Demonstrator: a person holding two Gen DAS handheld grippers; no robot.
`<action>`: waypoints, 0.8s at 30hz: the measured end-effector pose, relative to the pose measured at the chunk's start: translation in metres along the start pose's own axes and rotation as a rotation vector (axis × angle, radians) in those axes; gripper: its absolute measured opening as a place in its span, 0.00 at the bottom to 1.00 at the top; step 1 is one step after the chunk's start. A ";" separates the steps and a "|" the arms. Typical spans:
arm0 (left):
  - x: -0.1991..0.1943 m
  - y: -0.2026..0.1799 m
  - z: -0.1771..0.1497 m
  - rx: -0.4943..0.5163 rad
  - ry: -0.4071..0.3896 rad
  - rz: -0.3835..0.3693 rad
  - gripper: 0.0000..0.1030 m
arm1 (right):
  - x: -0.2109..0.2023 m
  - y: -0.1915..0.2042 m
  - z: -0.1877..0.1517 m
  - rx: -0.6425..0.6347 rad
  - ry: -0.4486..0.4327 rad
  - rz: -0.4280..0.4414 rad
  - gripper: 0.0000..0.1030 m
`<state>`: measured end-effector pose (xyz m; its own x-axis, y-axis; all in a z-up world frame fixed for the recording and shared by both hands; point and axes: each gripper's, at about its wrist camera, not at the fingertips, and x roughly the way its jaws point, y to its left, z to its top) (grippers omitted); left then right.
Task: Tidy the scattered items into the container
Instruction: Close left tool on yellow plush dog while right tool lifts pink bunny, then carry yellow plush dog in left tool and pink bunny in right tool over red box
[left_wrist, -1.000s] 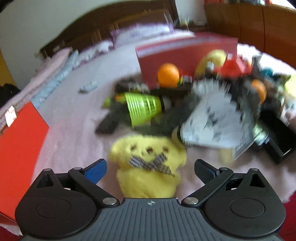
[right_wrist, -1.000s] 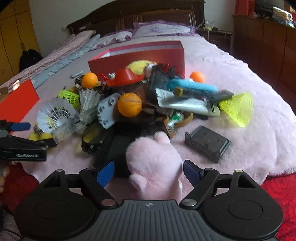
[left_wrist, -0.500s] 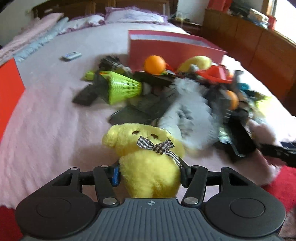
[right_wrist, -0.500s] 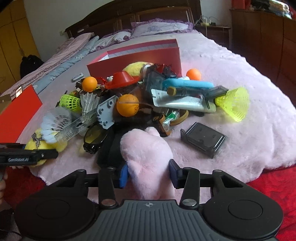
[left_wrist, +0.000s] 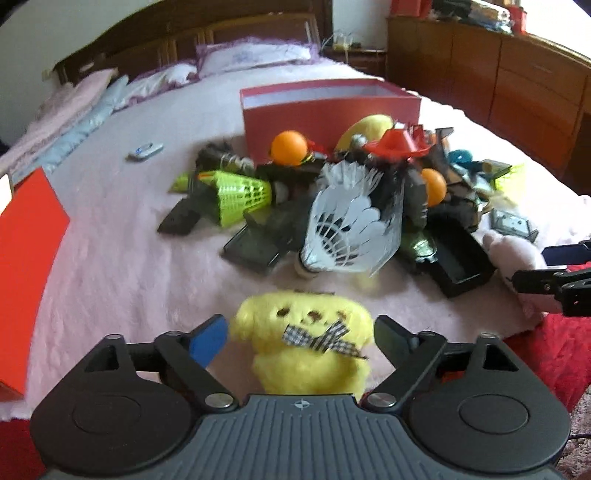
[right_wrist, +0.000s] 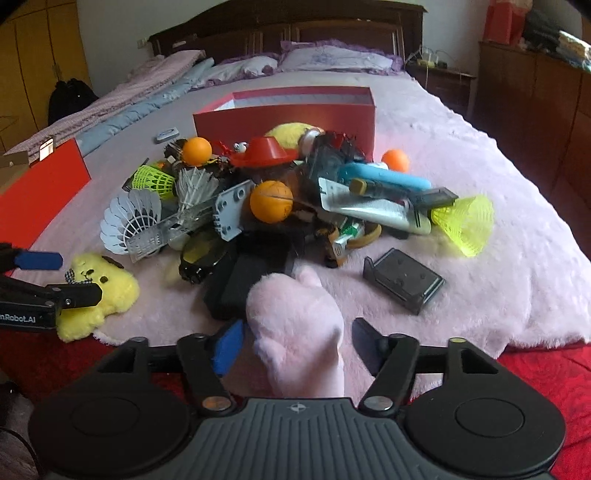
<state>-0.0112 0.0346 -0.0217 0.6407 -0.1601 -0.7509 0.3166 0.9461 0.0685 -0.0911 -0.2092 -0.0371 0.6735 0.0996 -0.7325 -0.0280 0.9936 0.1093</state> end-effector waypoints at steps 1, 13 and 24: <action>0.003 -0.002 0.000 0.004 0.008 -0.004 0.87 | 0.000 0.000 0.000 -0.003 -0.002 0.001 0.67; 0.025 -0.002 -0.012 -0.016 0.111 0.003 0.79 | 0.021 -0.009 -0.011 0.077 0.092 -0.005 0.64; 0.037 0.006 -0.018 -0.063 0.157 0.000 0.79 | 0.032 -0.005 -0.015 0.029 0.102 -0.031 0.63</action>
<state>0.0018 0.0392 -0.0614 0.5219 -0.1190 -0.8447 0.2690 0.9626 0.0306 -0.0810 -0.2098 -0.0711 0.5949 0.0753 -0.8003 0.0137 0.9945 0.1038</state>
